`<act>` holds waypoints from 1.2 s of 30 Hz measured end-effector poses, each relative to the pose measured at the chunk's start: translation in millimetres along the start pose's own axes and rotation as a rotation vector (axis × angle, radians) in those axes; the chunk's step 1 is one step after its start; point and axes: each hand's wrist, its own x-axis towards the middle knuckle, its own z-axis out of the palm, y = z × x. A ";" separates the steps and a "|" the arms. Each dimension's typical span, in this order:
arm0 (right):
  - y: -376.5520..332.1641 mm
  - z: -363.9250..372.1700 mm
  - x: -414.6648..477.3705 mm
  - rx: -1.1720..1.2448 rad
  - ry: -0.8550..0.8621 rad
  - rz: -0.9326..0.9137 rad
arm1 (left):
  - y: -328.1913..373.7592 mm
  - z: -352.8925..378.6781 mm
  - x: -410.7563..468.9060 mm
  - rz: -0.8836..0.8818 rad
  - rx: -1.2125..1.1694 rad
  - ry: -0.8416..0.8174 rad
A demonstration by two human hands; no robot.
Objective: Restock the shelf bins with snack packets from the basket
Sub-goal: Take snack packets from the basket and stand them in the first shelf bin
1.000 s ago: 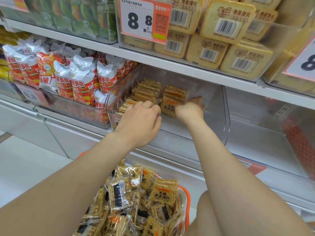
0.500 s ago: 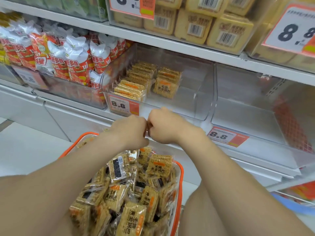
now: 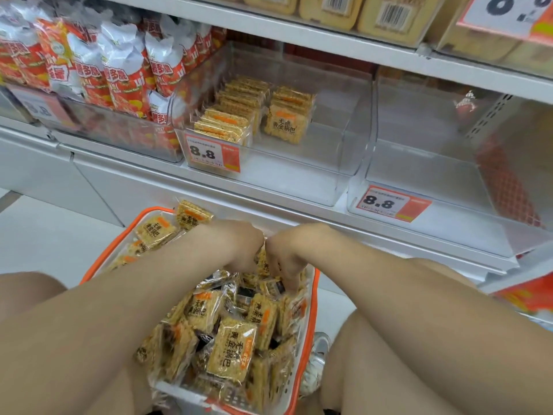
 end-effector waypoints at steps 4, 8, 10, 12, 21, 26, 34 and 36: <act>-8.2 28.5 18.7 -0.114 -0.084 -0.026 | 2.5 -2.2 0.9 0.039 -0.010 -0.013; -7.5 33.9 15.9 -0.153 -0.076 -0.073 | 2.4 -4.2 -1.2 0.045 -0.034 -0.037; -3.0 27.7 14.8 -0.107 -0.067 -0.065 | 0.8 -6.5 -2.1 0.028 -0.049 -0.034; 3.4 16.5 9.4 -0.050 -0.022 -0.045 | -1.2 -9.9 -3.9 0.006 -0.069 -0.021; 24.0 -33.8 -27.5 0.492 0.374 -0.196 | -25.4 -26.6 -18.3 -0.008 -0.491 0.096; 23.9 -52.0 -53.3 0.779 0.781 -0.174 | -37.4 -35.9 -28.5 -0.025 -0.950 0.252; 47.0 -64.5 -70.0 1.247 1.354 -0.059 | -45.0 -49.3 -36.9 0.034 -1.710 0.659; 44.5 -64.2 -75.6 1.169 1.403 -0.061 | -44.0 -51.6 -35.5 0.051 -1.803 0.662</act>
